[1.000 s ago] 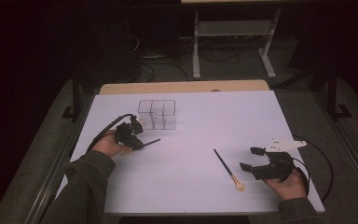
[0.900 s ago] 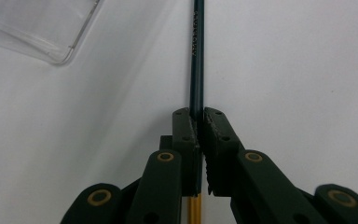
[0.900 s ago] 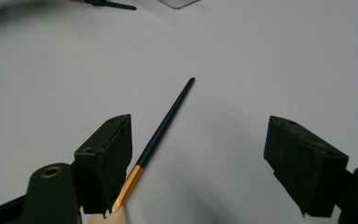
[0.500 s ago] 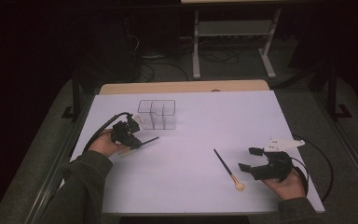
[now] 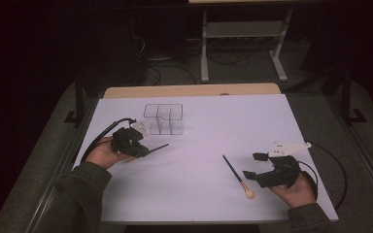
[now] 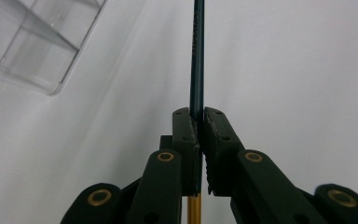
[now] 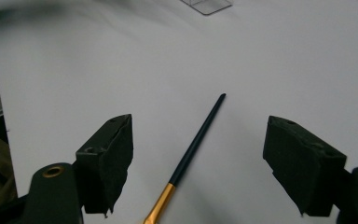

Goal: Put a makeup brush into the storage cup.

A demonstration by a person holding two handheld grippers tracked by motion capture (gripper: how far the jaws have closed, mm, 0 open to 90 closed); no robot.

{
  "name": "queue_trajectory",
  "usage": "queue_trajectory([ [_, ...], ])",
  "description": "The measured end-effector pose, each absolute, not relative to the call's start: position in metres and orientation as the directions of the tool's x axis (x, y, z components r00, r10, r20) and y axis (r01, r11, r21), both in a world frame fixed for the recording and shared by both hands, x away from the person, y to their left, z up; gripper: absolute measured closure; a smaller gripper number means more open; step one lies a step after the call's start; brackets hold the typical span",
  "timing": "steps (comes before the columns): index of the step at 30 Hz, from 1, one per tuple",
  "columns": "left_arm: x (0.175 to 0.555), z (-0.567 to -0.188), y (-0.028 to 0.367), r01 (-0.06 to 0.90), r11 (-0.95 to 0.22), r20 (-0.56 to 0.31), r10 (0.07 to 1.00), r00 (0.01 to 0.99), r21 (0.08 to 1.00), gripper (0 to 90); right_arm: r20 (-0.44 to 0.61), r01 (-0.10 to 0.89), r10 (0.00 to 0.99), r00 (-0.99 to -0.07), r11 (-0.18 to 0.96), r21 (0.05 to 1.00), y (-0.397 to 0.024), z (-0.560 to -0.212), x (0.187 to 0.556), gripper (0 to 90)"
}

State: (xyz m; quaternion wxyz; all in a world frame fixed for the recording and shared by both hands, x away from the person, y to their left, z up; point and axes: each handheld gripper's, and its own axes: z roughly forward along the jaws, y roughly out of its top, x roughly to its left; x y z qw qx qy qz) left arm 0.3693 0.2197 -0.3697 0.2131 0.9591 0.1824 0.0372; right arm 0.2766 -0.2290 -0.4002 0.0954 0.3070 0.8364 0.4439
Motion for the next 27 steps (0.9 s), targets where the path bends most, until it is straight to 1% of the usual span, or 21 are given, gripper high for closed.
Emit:
queue_trajectory([
  [3,0.364,-0.366,0.218,0.311,-0.848,0.001,0.344,0.939,0.429,83.7,0.118,0.432,0.592,-0.797,0.422,0.797,-0.226,-0.399,0.277,23.1],
  [10,0.346,-0.355,0.214,0.253,-0.847,0.017,0.295,0.955,0.468,83.7,0.107,0.406,0.552,-0.827,0.453,0.794,-0.211,-0.386,0.278,23.2],
  [16,0.335,-0.351,0.211,0.211,-0.850,0.031,0.258,0.966,0.482,83.7,0.106,0.385,0.519,-0.848,0.466,0.797,-0.202,-0.376,0.280,23.2],
  [27,0.324,-0.342,0.200,0.159,-0.846,0.043,0.210,0.977,0.510,83.7,0.094,0.360,0.475,-0.875,0.508,0.783,-0.184,-0.365,0.283,23.1],
])
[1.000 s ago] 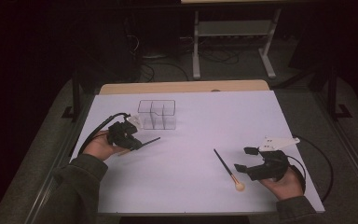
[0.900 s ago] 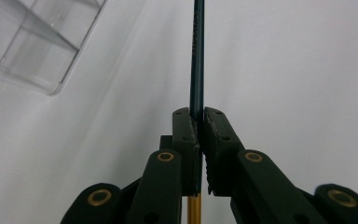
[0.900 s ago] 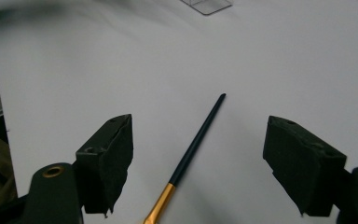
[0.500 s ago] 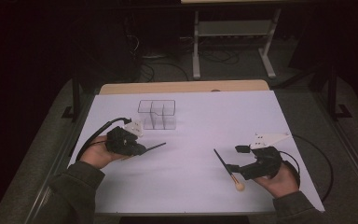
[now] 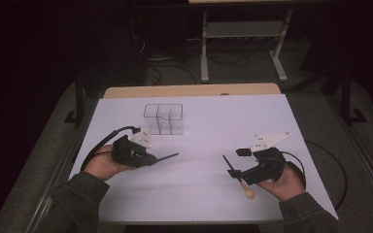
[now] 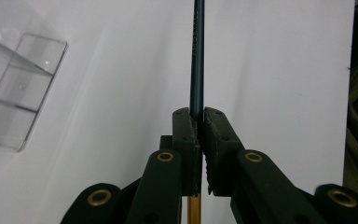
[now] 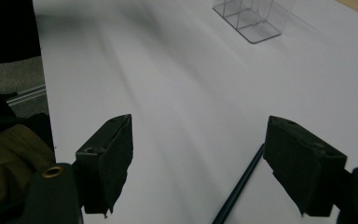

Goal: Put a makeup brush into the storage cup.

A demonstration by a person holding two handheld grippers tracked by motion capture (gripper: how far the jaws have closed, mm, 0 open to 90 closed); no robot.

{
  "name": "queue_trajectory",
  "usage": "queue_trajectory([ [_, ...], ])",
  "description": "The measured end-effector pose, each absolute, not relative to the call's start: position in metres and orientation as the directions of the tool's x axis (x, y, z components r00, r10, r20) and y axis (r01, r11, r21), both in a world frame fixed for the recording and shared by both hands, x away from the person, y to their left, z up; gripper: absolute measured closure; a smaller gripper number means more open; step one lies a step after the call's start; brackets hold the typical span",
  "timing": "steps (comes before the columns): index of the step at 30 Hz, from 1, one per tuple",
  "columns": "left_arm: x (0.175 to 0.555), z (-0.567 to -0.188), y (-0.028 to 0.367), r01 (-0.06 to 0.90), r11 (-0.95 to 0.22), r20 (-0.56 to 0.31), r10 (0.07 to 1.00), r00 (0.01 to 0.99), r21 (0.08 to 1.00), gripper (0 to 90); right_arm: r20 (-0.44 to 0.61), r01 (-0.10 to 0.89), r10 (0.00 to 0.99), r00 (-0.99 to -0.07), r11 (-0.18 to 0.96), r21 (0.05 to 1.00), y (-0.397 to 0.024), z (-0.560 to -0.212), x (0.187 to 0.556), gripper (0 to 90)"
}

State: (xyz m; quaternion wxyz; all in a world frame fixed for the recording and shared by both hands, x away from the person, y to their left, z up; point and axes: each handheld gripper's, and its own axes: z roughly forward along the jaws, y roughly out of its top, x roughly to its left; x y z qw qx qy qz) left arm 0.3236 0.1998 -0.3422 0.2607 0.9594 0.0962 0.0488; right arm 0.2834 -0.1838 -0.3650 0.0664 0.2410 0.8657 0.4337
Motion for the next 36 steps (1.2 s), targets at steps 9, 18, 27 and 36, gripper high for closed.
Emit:
queue_trajectory([
  [9,0.315,-0.336,0.184,0.116,-0.835,0.040,0.163,0.986,0.538,83.7,0.102,0.335,0.418,-0.903,0.536,0.775,-0.167,-0.356,0.288,23.3],
  [18,0.309,-0.334,0.167,0.076,-0.830,0.035,0.114,0.993,0.552,83.7,0.103,0.293,0.341,-0.935,0.572,0.766,-0.146,-0.346,0.293,25.3],
  [27,0.305,-0.335,0.152,0.031,-0.834,0.040,0.063,0.997,0.550,83.7,0.104,0.263,0.288,-0.952,0.599,0.756,-0.131,-0.344,0.297,27.2],
  [36,0.300,-0.339,0.135,-0.005,-0.837,0.041,0.021,0.999,0.548,83.8,0.117,0.247,0.239,-0.964,0.637,0.730,-0.118,-0.348,0.299,32.0],
])
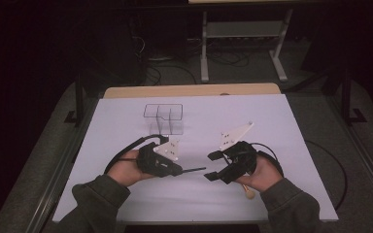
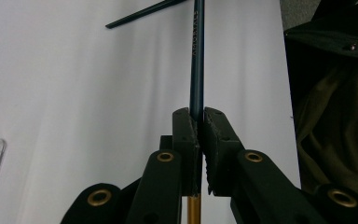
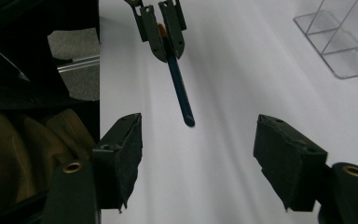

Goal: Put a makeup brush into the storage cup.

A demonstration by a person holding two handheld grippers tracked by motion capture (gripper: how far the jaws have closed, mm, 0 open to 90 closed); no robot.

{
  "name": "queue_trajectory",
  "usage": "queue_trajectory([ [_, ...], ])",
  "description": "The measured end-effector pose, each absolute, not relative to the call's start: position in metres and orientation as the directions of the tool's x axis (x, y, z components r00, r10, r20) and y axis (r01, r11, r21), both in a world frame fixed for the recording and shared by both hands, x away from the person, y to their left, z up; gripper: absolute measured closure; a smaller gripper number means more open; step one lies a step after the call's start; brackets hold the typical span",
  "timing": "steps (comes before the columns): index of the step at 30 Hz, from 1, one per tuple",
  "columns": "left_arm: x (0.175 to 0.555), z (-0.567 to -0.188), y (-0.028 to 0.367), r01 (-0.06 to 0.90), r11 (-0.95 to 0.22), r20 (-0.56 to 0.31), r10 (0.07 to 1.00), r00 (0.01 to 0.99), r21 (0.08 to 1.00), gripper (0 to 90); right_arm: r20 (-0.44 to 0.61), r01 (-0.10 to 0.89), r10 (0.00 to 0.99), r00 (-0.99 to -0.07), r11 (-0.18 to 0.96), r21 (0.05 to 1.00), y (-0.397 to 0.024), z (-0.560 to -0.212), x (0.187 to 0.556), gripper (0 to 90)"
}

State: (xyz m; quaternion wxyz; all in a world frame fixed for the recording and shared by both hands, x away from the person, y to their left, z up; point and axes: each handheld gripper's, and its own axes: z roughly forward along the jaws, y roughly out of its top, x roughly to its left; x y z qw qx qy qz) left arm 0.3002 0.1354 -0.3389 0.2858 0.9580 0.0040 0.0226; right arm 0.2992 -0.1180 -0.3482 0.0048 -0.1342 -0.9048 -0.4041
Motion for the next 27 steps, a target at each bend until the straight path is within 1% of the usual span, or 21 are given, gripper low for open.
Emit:
queue_trajectory([
  [6,0.299,-0.342,0.125,-0.023,-0.836,0.040,-0.001,0.999,0.548,83.7,0.122,0.238,0.219,-0.968,0.652,0.720,-0.115,-0.350,0.298,37.4],
  [7,0.298,-0.342,0.123,-0.028,-0.837,0.043,-0.006,0.999,0.547,83.8,0.120,0.228,0.205,-0.971,0.662,0.714,-0.115,-0.351,0.299,41.9],
  [9,0.297,-0.342,0.118,-0.043,-0.837,0.046,-0.021,0.999,0.546,83.7,0.125,0.228,0.199,-0.972,0.663,0.713,-0.115,-0.351,0.299,45.1],
  [11,0.297,-0.342,0.117,-0.049,-0.839,0.047,-0.028,0.999,0.541,83.7,0.132,0.230,0.195,-0.972,0.664,0.712,-0.114,-0.351,0.299,50.2],
  [13,0.297,-0.343,0.114,-0.051,-0.839,0.047,-0.030,0.998,0.542,83.8,0.124,0.214,0.180,-0.976,0.669,0.712,-0.114,-0.352,0.300,53.7],
  [14,0.297,-0.343,0.114,-0.052,-0.840,0.048,-0.032,0.998,0.540,83.8,0.124,0.214,0.180,-0.976,0.669,0.712,-0.114,-0.352,0.300,53.7],
  [15,0.298,-0.343,0.112,-0.056,-0.841,0.049,-0.035,0.998,0.538,83.7,0.131,0.216,0.175,-0.976,0.676,0.704,-0.113,-0.352,0.299,58.3],
  [16,0.298,-0.343,0.112,-0.056,-0.841,0.049,-0.035,0.998,0.538,83.8,0.131,0.216,0.175,-0.976,0.676,0.704,-0.113,-0.352,0.299,58.3],
  [17,0.297,-0.344,0.111,-0.054,-0.840,0.046,-0.034,0.998,0.540,83.8,0.127,0.212,0.172,-0.977,0.683,0.699,-0.112,-0.353,0.299,62.1],
  [18,0.297,-0.344,0.111,-0.054,-0.840,0.046,-0.034,0.998,0.540,83.8,0.127,0.212,0.172,-0.977,0.683,0.699,-0.112,-0.353,0.299,62.1],
  [19,0.297,-0.344,0.110,-0.054,-0.839,0.045,-0.035,0.998,0.542,83.8,0.124,0.207,0.169,-0.978,0.687,0.696,-0.112,-0.354,0.299,65.6],
  [20,0.297,-0.344,0.109,-0.054,-0.838,0.046,-0.035,0.998,0.543,83.8,0.124,0.207,0.169,-0.978,0.687,0.696,-0.112,-0.354,0.299,65.6],
  [21,0.297,-0.344,0.108,-0.056,-0.837,0.046,-0.037,0.998,0.544,83.8,0.122,0.204,0.167,-0.979,0.695,0.690,-0.112,-0.355,0.299,68.8],
  [24,0.297,-0.344,0.107,-0.059,-0.838,0.046,-0.041,0.998,0.543,83.8,0.121,0.203,0.166,-0.979,0.696,0.689,-0.111,-0.355,0.299,70.9],
  [25,0.297,-0.344,0.106,-0.059,-0.838,0.046,-0.040,0.998,0.542,83.8,0.123,0.200,0.160,-0.980,0.699,0.686,-0.111,-0.355,0.299,73.5],
  [27,0.297,-0.345,0.106,-0.059,-0.838,0.045,-0.042,0.998,0.543,83.8,0.124,0.199,0.158,-0.980,0.700,0.686,-0.110,-0.356,0.299,74.6],
])
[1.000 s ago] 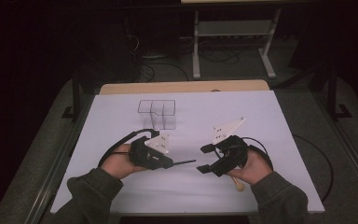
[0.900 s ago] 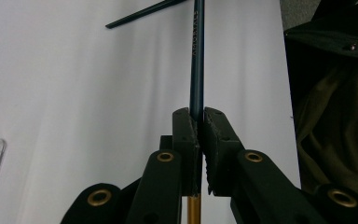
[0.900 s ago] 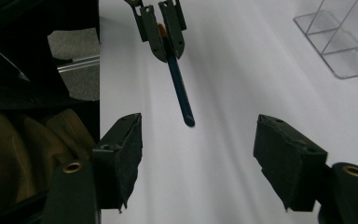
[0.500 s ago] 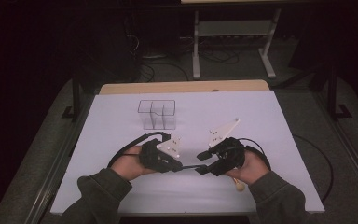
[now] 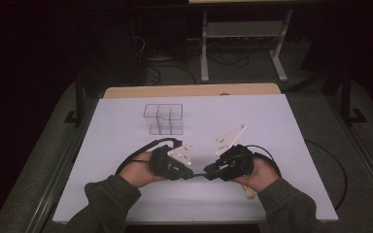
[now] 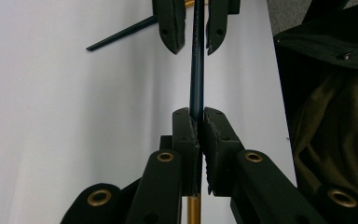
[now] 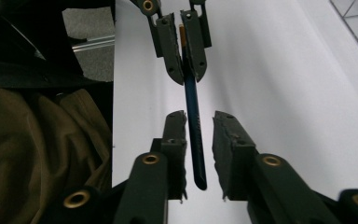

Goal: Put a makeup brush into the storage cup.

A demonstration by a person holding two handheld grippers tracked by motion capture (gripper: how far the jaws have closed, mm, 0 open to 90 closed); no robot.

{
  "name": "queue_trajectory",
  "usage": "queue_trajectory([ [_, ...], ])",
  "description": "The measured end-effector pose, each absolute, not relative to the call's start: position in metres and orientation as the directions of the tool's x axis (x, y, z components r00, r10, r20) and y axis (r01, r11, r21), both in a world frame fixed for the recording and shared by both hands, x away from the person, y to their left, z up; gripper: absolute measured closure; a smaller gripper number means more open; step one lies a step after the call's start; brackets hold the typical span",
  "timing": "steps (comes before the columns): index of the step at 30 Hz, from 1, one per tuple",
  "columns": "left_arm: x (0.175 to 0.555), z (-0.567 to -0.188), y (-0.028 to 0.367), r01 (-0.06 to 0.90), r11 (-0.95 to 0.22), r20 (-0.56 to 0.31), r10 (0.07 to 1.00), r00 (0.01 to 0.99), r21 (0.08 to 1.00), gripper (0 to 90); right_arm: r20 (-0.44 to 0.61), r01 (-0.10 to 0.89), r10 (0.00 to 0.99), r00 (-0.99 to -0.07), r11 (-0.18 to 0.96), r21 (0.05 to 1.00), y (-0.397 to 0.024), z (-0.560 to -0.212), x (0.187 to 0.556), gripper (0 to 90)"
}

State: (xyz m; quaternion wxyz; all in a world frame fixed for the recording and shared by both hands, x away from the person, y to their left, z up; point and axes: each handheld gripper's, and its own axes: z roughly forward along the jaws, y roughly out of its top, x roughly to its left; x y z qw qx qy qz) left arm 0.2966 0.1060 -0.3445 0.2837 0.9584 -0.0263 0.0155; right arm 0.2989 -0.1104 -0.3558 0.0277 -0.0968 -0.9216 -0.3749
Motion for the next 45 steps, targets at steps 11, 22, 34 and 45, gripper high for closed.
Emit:
queue_trajectory([
  [11,0.297,-0.345,0.104,-0.062,-0.836,0.040,-0.048,0.998,0.545,83.8,0.130,0.188,0.135,-0.982,0.708,0.681,-0.108,-0.358,0.299,82.8],
  [22,0.298,-0.346,0.103,-0.060,-0.834,0.031,-0.051,0.998,0.548,83.4,0.148,0.194,0.127,-0.981,0.695,0.692,-0.111,-0.363,0.299,84.3],
  [34,0.301,-0.344,0.117,-0.009,-0.818,0.013,-0.002,1.000,0.575,70.3,0.126,0.195,0.152,-0.980,0.654,0.731,-0.125,-0.359,0.296,84.4],
  [45,0.304,-0.342,0.133,0.018,-0.815,0.006,0.026,1.000,0.579,72.6,0.136,0.221,0.184,-0.974,0.614,0.757,-0.139,-0.360,0.292,84.3],
])
